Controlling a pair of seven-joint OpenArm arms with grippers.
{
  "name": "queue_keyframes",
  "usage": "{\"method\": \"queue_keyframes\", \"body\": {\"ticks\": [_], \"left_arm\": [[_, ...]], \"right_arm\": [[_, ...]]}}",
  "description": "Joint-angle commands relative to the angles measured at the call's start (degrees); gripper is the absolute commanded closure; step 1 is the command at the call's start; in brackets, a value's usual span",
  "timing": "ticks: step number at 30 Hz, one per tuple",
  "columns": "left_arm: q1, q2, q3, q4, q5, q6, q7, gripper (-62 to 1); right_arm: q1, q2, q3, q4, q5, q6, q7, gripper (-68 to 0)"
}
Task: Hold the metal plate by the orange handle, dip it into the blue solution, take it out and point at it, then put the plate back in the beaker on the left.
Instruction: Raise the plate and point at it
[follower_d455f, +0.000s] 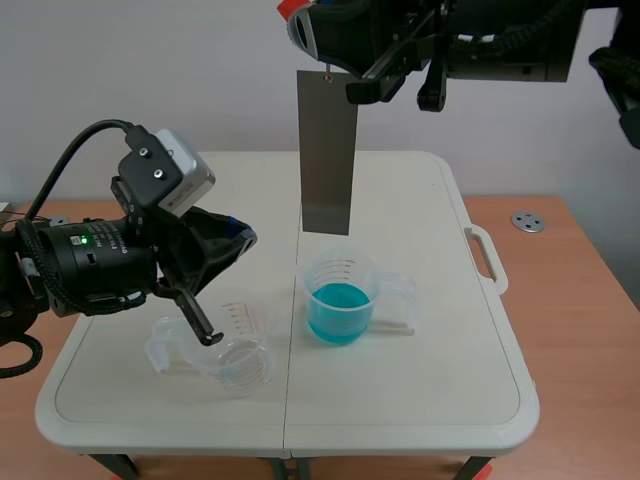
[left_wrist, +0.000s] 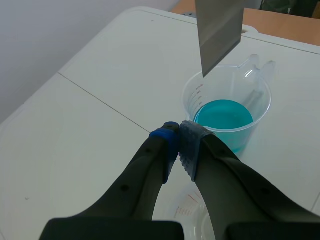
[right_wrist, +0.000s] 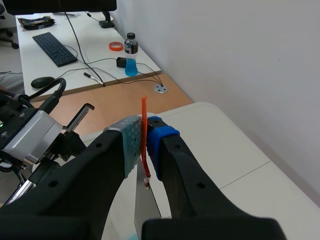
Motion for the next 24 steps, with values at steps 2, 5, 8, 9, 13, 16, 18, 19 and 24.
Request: {"method": "queue_keyframes", "body": {"ticks": [2,5,8,9,13,16,18,19,24], "left_arm": [[-0.3,0.1,0.1,0.6,-0.7,0.2,-0.8,-1.6],[-0.3,0.1,0.0,0.6,-0.7,0.4,-0.8,-1.6],[0.5,-2.2,0.0,1.1,-0.8,2.9,-0.9,-1.7],[1.5,-3.8,-0.3,2.0,-1.0,3.7,-1.2,-1.7],[9.6,-12.4,-5.8,7.3,-7.0,3.9,-3.0,-1.7],[18.3,-18.9,-13.3,10.6,-12.5,3.9,-3.4,-1.7],[25.0,-22.2,-19.1,11.5,-14.7,3.9,-3.4,-1.7],[28.5,-23.4,-21.9,11.6,-15.0,3.9,-3.4,-1.7],[45.8,-25.1,-34.1,10.4,-13.8,7.3,-2.1,-1.7]], "right_arm": [[1.2,0.3,0.5,1.0,1.1,0.6,0.5,-1.3],[1.2,0.3,0.5,1.0,1.1,0.6,0.5,-1.3],[1.2,0.3,0.5,1.0,1.1,0.6,0.5,-1.3],[1.2,0.3,0.5,1.0,1.2,0.6,0.5,-1.3],[1.2,0.3,0.5,1.0,2.1,0.6,0.3,-1.3],[1.2,0.3,0.5,1.0,2.1,0.6,0.3,-1.3],[1.2,0.3,0.5,1.0,2.1,0.6,0.3,-1.3],[1.2,0.3,0.5,1.0,2.1,0.6,0.3,-1.3],[1.2,0.3,0.5,1.0,2.4,0.6,0.3,-1.3]]}}
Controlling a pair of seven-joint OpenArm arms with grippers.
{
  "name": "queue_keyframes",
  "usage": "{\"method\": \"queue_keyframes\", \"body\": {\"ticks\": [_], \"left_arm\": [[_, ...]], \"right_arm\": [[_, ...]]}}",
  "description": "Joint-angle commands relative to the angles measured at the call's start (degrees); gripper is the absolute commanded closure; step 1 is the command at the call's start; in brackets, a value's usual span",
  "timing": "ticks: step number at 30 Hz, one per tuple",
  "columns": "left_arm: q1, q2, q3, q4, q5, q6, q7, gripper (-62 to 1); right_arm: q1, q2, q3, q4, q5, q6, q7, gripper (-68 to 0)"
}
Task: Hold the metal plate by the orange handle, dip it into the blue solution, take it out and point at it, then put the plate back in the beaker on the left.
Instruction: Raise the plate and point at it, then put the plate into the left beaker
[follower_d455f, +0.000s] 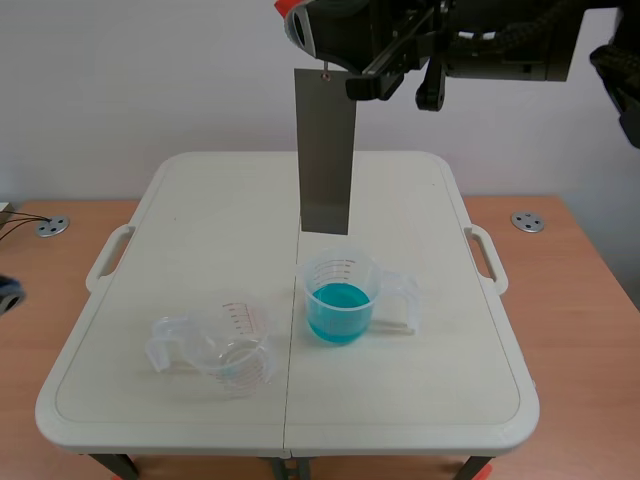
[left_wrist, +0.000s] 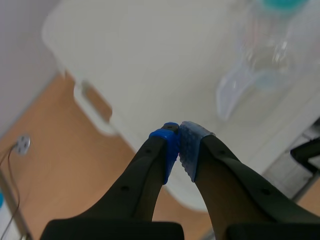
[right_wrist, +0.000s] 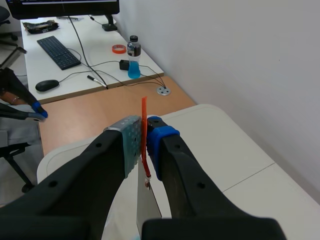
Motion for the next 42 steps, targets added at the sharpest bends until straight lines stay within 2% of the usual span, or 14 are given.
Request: {"method": "queue_keyframes", "body": {"ticks": [1,4,11,16,21,28,38,42], "left_arm": [[4.0,1.6,-0.6,-1.5,0.2,1.4,-0.6,-1.7],[11.4,1.6,-2.5,-4.0,0.2,3.0,-0.6,-1.7],[19.6,5.6,-1.2,-10.5,0.2,2.4,-0.9,-1.6],[19.6,10.5,1.4,-13.8,0.7,1.2,-0.9,-1.6],[19.5,14.7,5.7,-14.9,5.9,0.9,-0.9,-1.6],[18.9,18.4,11.5,-16.0,12.6,0.9,-0.9,-1.6],[18.0,20.0,12.2,-16.0,13.4,0.9,-0.9,-1.6],[17.9,20.0,12.2,-16.0,13.3,0.9,-0.9,-1.6]], "right_arm": [[1.2,0.3,0.5,1.0,0.9,0.6,0.8,-1.3],[1.2,0.3,0.0,1.0,1.1,0.6,0.9,-1.3],[1.4,0.3,-3.7,1.0,1.0,0.6,2.2,-1.3],[1.6,-0.1,-6.8,1.0,1.0,0.6,3.2,-1.3],[2.7,-0.2,-11.2,1.0,1.0,0.6,3.9,-1.3],[4.5,-0.2,-17.4,1.0,1.0,-2.2,6.0,-1.3],[4.5,-4.0,-22.0,1.0,-3.6,-3.8,6.8,-1.3],[4.5,-5.2,-23.3,0.7,-4.8,-5.3,7.0,-1.3]]}}
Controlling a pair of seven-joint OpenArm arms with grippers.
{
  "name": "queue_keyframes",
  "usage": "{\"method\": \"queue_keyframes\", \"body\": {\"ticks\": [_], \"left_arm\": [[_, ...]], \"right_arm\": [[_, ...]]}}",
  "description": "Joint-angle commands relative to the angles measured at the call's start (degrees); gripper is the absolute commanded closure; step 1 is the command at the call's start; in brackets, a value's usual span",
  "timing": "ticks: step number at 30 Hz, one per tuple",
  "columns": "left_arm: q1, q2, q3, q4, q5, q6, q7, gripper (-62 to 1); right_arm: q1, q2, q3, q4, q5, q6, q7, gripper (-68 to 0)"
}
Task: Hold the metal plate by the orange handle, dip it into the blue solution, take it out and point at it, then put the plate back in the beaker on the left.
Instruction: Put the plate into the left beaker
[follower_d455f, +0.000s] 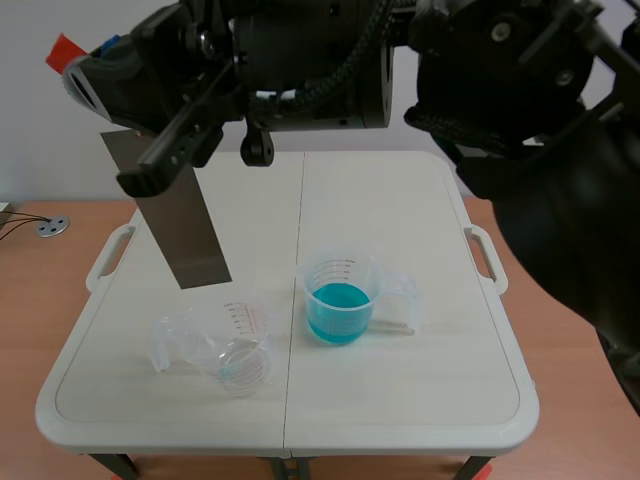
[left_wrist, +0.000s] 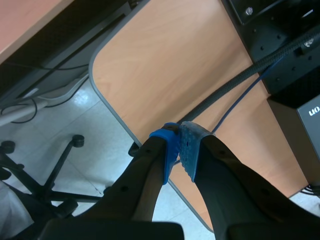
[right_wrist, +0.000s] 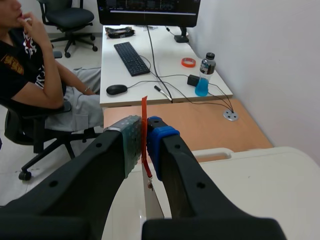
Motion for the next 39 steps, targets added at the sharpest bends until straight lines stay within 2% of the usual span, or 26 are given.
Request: {"method": "queue_keyframes", "body": {"ticks": [1,12,21,32,35,39], "left_arm": [[0.4,0.2,-0.3,0.6,-0.2,-0.1,-0.4,-1.6],[0.4,0.1,-0.3,0.6,-0.2,-0.1,-0.4,-1.6],[0.4,0.1,-0.3,0.6,-0.2,-0.1,-0.4,-1.6],[0.4,0.2,-0.3,0.6,-0.2,-0.1,-0.4,-1.6],[0.4,0.2,-0.3,0.6,-0.2,-0.1,-0.5,-1.6],[0.4,0.2,-0.3,0.6,-0.2,-0.1,-0.5,-1.6]], "right_arm": [[1.0,-0.6,-0.1,0.5,0.2,0.0,1.1,-1.3],[0.8,-2.7,-0.1,-2.4,-0.3,-0.4,1.7,-1.3],[0.8,-2.7,-0.1,-4.5,-0.7,-0.4,1.9,-1.3],[0.3,-2.7,-0.1,-5.8,-3.5,-0.4,1.9,-1.3],[-0.2,-2.7,-0.1,-6.2,-3.7,-1.6,1.9,-1.3],[-0.5,-2.7,-0.1,-7.2,-3.7,-1.7,1.9,-1.3]]}}
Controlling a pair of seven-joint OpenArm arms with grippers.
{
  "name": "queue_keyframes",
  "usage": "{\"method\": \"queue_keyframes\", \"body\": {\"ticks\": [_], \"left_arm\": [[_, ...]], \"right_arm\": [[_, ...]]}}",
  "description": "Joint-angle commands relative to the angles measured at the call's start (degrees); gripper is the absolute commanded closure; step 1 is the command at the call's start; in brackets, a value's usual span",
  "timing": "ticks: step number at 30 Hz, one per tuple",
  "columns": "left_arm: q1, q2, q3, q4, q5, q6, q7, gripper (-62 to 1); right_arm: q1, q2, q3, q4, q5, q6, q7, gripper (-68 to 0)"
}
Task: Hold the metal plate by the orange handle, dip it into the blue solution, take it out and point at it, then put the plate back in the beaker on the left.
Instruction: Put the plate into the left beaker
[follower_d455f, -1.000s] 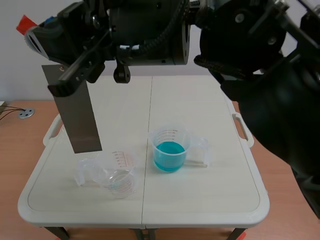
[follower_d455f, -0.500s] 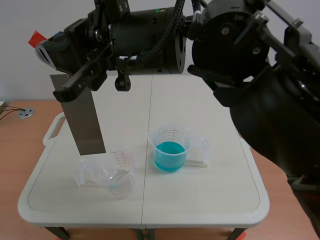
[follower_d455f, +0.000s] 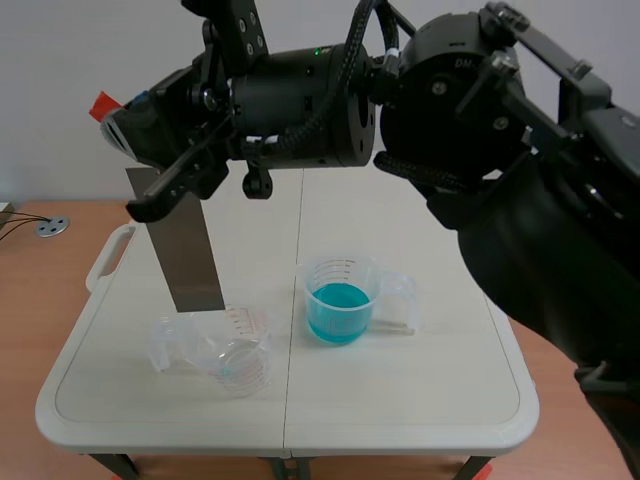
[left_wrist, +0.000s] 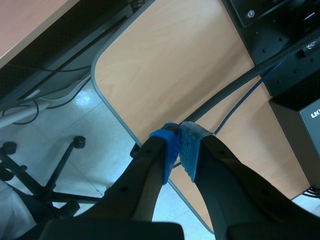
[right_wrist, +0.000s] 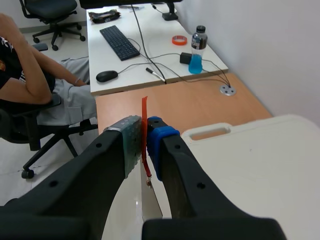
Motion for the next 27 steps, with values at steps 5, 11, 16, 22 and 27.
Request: {"method": "queue_keyframes", "body": {"ticks": [5,11,16,22,27], "left_arm": [[0.5,0.2,-0.3,0.6,-0.2,-0.1,-0.3,-1.6],[0.5,0.2,-0.3,0.6,-0.2,-0.1,-0.3,-1.6],[0.5,0.2,-0.3,0.6,-0.2,-0.1,-0.3,-1.6],[0.5,0.2,-0.3,0.6,-0.2,-0.1,-0.3,-1.6],[0.5,0.2,-0.3,0.6,-0.2,-0.1,-0.3,-1.6]], "right_arm": [[0.8,-0.4,0.1,-1.7,0.6,0.0,1.1,-1.3],[0.8,-0.4,0.1,-3.9,0.6,0.0,1.6,-1.3],[0.8,-0.5,0.1,-6.4,0.6,0.0,2.2,-1.3],[0.8,-0.8,0.0,-9.7,0.6,0.0,3.4,-1.3],[0.8,-1.6,0.0,-12.4,0.6,0.0,3.8,-1.3]]}}
